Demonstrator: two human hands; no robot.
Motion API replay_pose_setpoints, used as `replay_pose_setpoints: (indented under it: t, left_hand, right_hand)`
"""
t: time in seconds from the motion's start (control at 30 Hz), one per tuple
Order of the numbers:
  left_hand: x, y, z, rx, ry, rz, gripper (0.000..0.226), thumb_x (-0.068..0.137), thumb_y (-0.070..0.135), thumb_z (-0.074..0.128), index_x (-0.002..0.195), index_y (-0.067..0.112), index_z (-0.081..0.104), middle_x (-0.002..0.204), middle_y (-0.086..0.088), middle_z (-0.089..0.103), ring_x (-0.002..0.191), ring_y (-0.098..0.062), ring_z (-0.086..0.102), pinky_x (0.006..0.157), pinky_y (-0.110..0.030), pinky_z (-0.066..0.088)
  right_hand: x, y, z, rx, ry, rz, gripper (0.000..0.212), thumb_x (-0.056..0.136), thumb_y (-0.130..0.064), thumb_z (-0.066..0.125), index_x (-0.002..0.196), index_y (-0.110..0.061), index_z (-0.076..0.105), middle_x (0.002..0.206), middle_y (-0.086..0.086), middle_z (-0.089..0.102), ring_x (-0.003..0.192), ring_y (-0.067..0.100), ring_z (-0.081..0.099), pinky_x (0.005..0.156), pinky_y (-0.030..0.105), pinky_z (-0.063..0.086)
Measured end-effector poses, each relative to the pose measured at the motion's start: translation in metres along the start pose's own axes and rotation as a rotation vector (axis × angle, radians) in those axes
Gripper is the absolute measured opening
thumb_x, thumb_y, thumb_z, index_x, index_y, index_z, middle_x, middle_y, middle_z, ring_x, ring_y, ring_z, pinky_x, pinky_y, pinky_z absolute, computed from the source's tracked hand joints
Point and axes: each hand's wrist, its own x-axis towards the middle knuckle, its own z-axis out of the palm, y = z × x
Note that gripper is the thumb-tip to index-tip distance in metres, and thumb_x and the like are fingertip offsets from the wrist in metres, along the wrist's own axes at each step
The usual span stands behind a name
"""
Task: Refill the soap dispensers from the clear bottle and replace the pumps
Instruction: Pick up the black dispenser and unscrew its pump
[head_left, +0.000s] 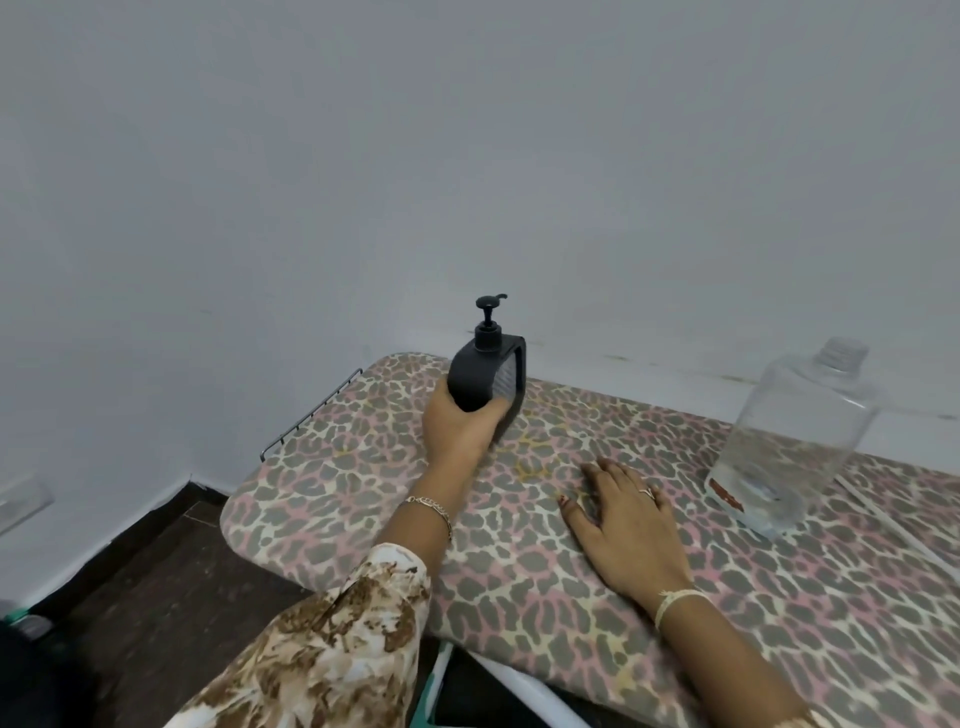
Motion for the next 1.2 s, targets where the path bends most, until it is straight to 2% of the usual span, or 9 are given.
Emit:
replay_pose_setpoints:
  t: [0.17,0.3,0.37,0.5,0.77,0.87,0.97,1.07,1.2]
  left_hand:
    - [-0.046,-0.004,0.022,-0.024,-0.170,0.039,0.052,0.071,0.012,0.080,0.118,0.023,0.060,0.104,0.008,0.066,0.095,-0.011,0.064,0.085,-0.028,0.054]
    - [-0.075,-0.007,0.038,-0.007,-0.287,0.036,0.048,0.071,0.012,0.080,0.114,0.024,0.061,0.103,0.008,0.069,0.094,-0.010,0.065,0.081,-0.025,0.055]
    - [-0.086,-0.010,0.045,-0.009,-0.356,0.038,0.045,0.070,0.009,0.080,0.107,0.025,0.062,0.100,0.008,0.070,0.092,-0.009,0.067,0.076,-0.020,0.054]
    - [-0.106,-0.018,0.058,-0.010,-0.451,0.065,0.052,0.064,0.008,0.084,0.110,0.022,0.063,0.102,0.003,0.072,0.095,-0.011,0.069,0.082,-0.028,0.057]
    - [-0.118,-0.020,0.067,0.003,-0.495,0.090,0.057,0.065,0.011,0.086,0.116,0.019,0.062,0.107,0.003,0.071,0.099,-0.011,0.068,0.089,-0.036,0.056]
    - [-0.119,-0.021,0.067,0.005,-0.514,0.117,0.060,0.067,0.014,0.085,0.121,0.019,0.060,0.111,0.004,0.070,0.102,-0.009,0.066,0.091,-0.034,0.055]
    - [-0.120,-0.026,0.069,0.026,-0.495,0.126,0.068,0.066,0.015,0.085,0.128,0.020,0.056,0.115,0.005,0.067,0.106,-0.009,0.064,0.092,-0.033,0.054]
    - [-0.123,-0.030,0.071,0.024,-0.477,0.160,0.068,0.068,0.014,0.084,0.128,0.023,0.055,0.114,0.007,0.067,0.106,-0.008,0.064,0.089,-0.027,0.054]
    - [-0.124,-0.032,0.072,0.036,-0.457,0.206,0.072,0.064,0.020,0.088,0.127,0.025,0.054,0.114,0.011,0.066,0.105,-0.002,0.063,0.088,-0.022,0.053]
  right_hand:
    - [-0.009,0.005,-0.004,0.309,0.206,0.030,0.049,0.092,-0.028,0.054,0.139,-0.018,0.043,0.138,0.000,0.049,0.126,0.017,0.045,0.107,0.036,0.037]
    - [-0.026,0.008,-0.013,0.527,0.426,0.047,0.050,0.090,-0.008,0.051,0.139,-0.018,0.042,0.129,-0.009,0.046,0.117,-0.001,0.039,0.100,0.023,0.034]
    - [-0.033,0.010,-0.017,0.593,0.494,0.078,0.052,0.091,-0.013,0.046,0.142,-0.019,0.038,0.129,-0.013,0.042,0.119,-0.004,0.035,0.104,0.023,0.031]
    - [-0.042,0.017,-0.027,0.645,0.559,0.105,0.057,0.087,-0.024,0.037,0.144,-0.019,0.036,0.141,-0.009,0.042,0.130,0.002,0.034,0.111,0.028,0.029]
    - [-0.040,0.025,-0.055,0.542,0.623,0.120,0.055,0.093,-0.047,0.045,0.141,-0.021,0.042,0.141,-0.004,0.048,0.133,0.012,0.038,0.111,0.040,0.033]
    - [-0.033,0.023,-0.067,0.468,0.651,0.165,0.053,0.086,-0.055,0.058,0.131,-0.028,0.053,0.122,-0.013,0.060,0.122,0.009,0.047,0.105,0.038,0.037]
    - [-0.026,0.018,-0.079,0.400,0.676,0.221,0.040,0.076,-0.060,0.067,0.108,-0.036,0.065,0.099,-0.020,0.066,0.108,0.006,0.054,0.097,0.030,0.033]
    - [-0.020,0.014,-0.084,0.374,0.669,0.264,0.037,0.069,-0.066,0.068,0.093,-0.038,0.067,0.092,-0.020,0.067,0.099,0.007,0.058,0.096,0.032,0.032]
    - [-0.013,0.016,-0.086,0.366,0.648,0.295,0.040,0.066,-0.068,0.069,0.089,-0.035,0.070,0.088,-0.018,0.069,0.096,0.008,0.060,0.099,0.036,0.033]
